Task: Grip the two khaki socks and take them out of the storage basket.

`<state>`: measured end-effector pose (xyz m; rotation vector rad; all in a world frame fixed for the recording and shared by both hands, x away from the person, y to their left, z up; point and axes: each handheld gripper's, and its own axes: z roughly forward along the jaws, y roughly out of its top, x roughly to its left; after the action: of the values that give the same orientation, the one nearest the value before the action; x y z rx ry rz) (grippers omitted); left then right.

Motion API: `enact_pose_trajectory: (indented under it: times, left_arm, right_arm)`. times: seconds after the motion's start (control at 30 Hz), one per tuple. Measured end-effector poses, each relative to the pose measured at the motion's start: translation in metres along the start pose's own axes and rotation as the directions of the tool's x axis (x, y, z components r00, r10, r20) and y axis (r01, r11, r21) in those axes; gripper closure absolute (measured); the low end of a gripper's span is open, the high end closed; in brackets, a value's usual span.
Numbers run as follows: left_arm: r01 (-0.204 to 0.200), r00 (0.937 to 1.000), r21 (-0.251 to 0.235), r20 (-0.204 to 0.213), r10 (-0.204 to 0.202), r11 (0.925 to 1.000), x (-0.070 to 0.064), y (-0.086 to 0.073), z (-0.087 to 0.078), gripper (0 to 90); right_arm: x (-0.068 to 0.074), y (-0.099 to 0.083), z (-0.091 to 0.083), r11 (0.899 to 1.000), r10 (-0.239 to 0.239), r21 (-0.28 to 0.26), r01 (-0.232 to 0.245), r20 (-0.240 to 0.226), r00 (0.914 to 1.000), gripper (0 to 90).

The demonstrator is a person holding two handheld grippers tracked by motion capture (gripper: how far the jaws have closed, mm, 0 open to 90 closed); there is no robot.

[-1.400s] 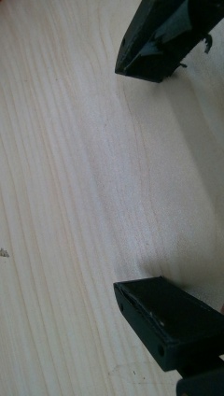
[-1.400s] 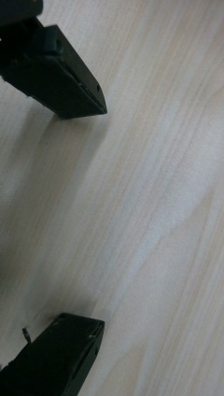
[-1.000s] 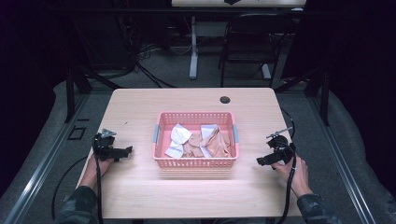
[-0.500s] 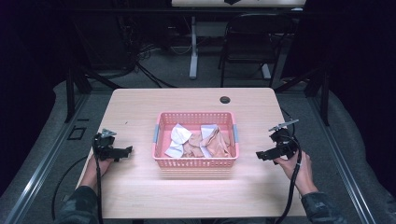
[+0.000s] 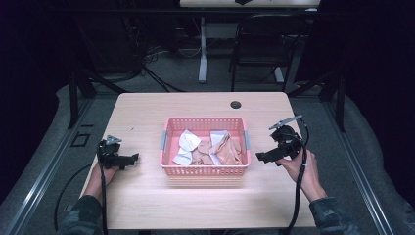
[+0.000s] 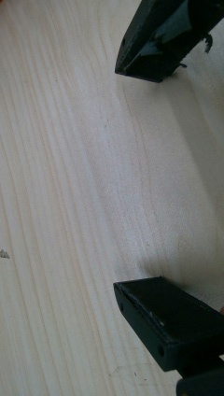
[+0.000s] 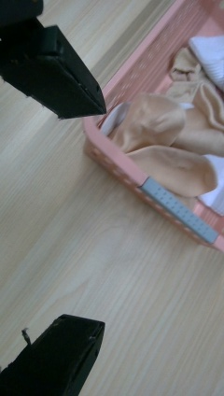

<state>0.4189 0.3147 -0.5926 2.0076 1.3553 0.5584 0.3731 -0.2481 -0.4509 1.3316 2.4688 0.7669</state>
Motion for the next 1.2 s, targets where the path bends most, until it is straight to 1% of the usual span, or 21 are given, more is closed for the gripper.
enact_pose_trajectory:
  times: [0.07,0.17,0.23,0.3,0.33,0.4,0.47,0.5,0.57,0.6,0.7,0.73,0.8,0.87,0.9,0.93,0.97,1.0,1.13,1.17,1.2]
  left_arm:
    - [0.000,1.0000,0.000,0.001,0.000,1.0000,0.000,0.000,0.000,0.0]
    - [-0.002,1.0000,-0.001,0.003,0.002,1.0000,0.000,0.000,0.000,0.0]
    - [-0.004,1.0000,-0.001,0.005,0.004,1.0000,0.000,0.001,0.001,0.0]
    - [-0.005,1.0000,-0.001,0.005,0.005,1.0000,0.000,0.001,0.001,0.0]
    - [-0.004,1.0000,-0.001,0.005,0.004,1.0000,0.000,0.001,0.001,0.0]
    - [-0.004,1.0000,-0.001,0.005,0.004,1.0000,0.000,0.000,0.001,0.0]
    - [-0.004,1.0000,-0.001,0.005,0.004,1.0000,0.000,0.001,0.001,0.0]
    - [-0.004,1.0000,-0.001,0.005,0.004,1.0000,0.000,0.001,0.000,0.0]
    - [-0.004,1.0000,0.000,0.004,0.004,1.0000,0.000,0.000,0.000,0.0]
    - [-0.004,1.0000,0.000,0.004,0.004,1.0000,0.000,0.000,0.000,0.0]
    - [-0.003,1.0000,-0.002,0.004,0.003,1.0000,0.000,0.000,0.001,0.0]
    - [-0.003,1.0000,-0.002,0.004,0.003,1.0000,0.000,0.000,0.001,0.0]
    - [-0.003,1.0000,-0.002,0.004,0.003,1.0000,0.000,0.000,0.001,0.0]
    - [-0.003,1.0000,-0.002,0.003,0.003,1.0000,0.000,0.000,0.001,0.0]
    - [-0.003,1.0000,-0.002,0.004,0.003,1.0000,0.000,0.000,0.001,0.0]
    - [-0.004,1.0000,-0.002,0.004,0.004,1.0000,0.000,0.000,0.001,0.0]
    - [-0.003,1.0000,-0.002,0.004,0.003,1.0000,0.000,0.000,0.001,0.0]
    - [-0.003,1.0000,-0.002,0.003,0.003,1.0000,0.000,0.000,0.001,0.0]
    - [-0.004,1.0000,-0.002,0.004,0.004,1.0000,0.000,0.000,0.001,0.0]
    - [-0.003,1.0000,-0.002,0.003,0.003,1.0000,0.000,0.000,0.001,0.0]
    - [-0.004,1.0000,-0.002,0.003,0.004,1.0000,0.000,0.000,0.001,0.0]
  right_arm:
    - [0.004,0.007,0.000,1.000,-0.004,-0.011,0.004,-0.012,0.9999,0.0]
    - [0.008,0.016,0.001,1.000,-0.017,-0.012,0.017,-0.023,0.9996,0.0]
    - [0.011,0.022,0.003,1.000,-0.016,-0.019,0.016,-0.035,0.9993,0.0]
    - [0.014,0.028,0.006,1.000,-0.017,-0.014,0.016,-0.051,0.9986,0.0]
    - [0.015,0.031,0.008,1.000,-0.024,-0.013,0.023,-0.052,0.9983,0.0]
    - [0.018,0.036,0.011,1.000,-0.023,-0.003,0.023,-0.062,0.9978,0.0]
    - [0.020,0.041,0.015,1.000,-0.019,-0.001,0.019,-0.085,0.9962,0.0]
    - [0.022,0.043,0.017,1.000,-0.018,-0.006,0.018,-0.094,0.9954,0.2]
    - [0.024,0.049,0.020,1.000,-0.019,0.000,0.019,-0.107,0.9940,0.8]
    - [0.026,0.052,0.022,1.000,-0.013,-0.008,0.013,-0.114,0.9934,1.2]
    - [0.031,0.060,0.027,1.000,-0.025,0.004,0.026,-0.128,0.9914,3.1]
    - [0.033,0.062,0.029,1.000,-0.020,0.001,0.021,-0.125,0.9920,3.5]
    - [0.036,0.067,0.034,1.000,-0.022,0.011,0.024,-0.127,0.9917,5.2]
    - [0.037,0.070,0.039,1.000,-0.012,0.020,0.015,-0.147,0.9891,7.7]
    - [0.036,0.071,0.041,1.000,-0.008,0.026,0.012,-0.162,0.9867,11.2]
    - [0.036,0.072,0.043,1.000,-0.002,0.020,0.005,-0.177,0.9842,15.9]
    - [0.037,0.073,0.046,1.000,0.009,0.006,-0.008,-0.189,0.9819,16.8]
    - [0.037,0.074,0.047,1.000,0.005,0.013,-0.003,-0.189,0.9820,17.8]
    - [0.039,0.078,0.055,1.000,0.011,0.024,-0.006,-0.192,0.9813,22.1]
    - [0.039,0.079,0.057,1.000,0.013,0.031,-0.007,-0.189,0.9819,23.3]
    - [0.038,0.080,0.059,0.999,0.006,0.045,0.002,-0.185,0.9826,25.0]
